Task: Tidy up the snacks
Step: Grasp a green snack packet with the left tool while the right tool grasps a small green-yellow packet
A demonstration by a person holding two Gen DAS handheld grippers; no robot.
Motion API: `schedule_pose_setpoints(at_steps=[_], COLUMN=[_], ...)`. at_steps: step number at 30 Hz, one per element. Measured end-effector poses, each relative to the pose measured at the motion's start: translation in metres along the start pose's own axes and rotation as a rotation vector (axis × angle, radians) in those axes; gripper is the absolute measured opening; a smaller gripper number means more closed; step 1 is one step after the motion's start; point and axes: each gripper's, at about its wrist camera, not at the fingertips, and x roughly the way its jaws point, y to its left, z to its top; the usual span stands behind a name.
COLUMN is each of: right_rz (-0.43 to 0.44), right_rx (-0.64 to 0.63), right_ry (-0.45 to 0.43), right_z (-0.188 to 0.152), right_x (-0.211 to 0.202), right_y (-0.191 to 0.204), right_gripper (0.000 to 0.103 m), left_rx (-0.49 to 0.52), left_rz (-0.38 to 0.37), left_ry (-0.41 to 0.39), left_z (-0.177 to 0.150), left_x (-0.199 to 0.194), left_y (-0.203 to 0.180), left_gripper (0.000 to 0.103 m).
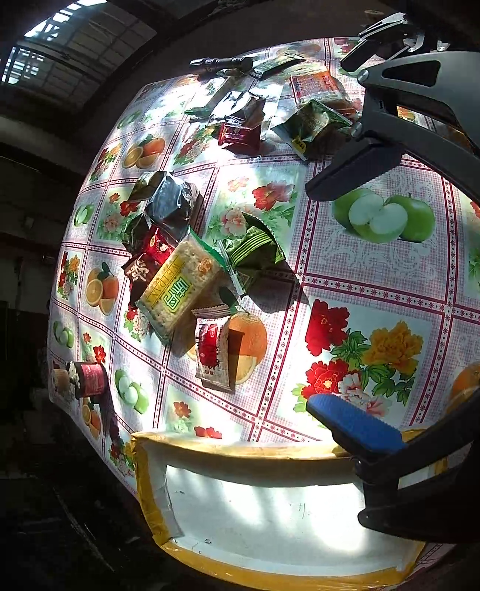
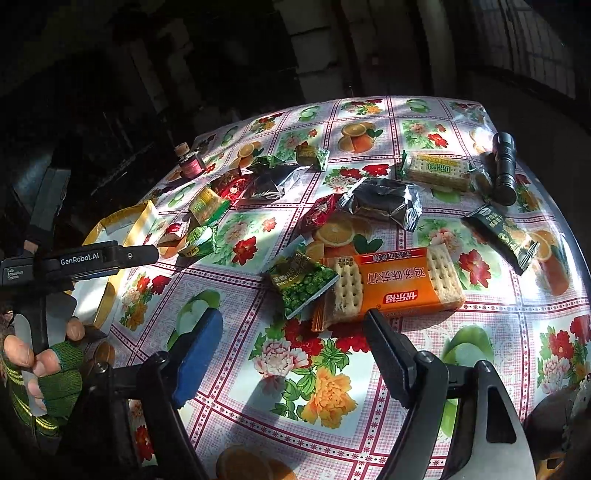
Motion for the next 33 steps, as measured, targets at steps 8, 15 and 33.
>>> schedule_pose_setpoints(at_steps=[8, 15, 33], right_rz=[0.045, 0.034, 0.092], right_rx=[-0.113, -0.188, -0.133], right_ry=[0.088, 0.155, 0.151], right_z=[0.029, 0.033, 0.030], right_x=[0.046, 0.070, 0.077], right_y=[0.000, 0.004, 0.020], right_gripper=[0.054, 0.052, 0.016], left_rx=[0.046, 0.035, 0.034], left_rz=[0.008, 0.039, 0.012], left_ry=[0.041, 0.100, 0.076], left_z=[0.024, 0.031, 0.023], left_x=[0.029, 0.063, 0.058], left_y=[-0.025, -0.038, -0.028], left_gripper=[0.103, 0.103, 0.036])
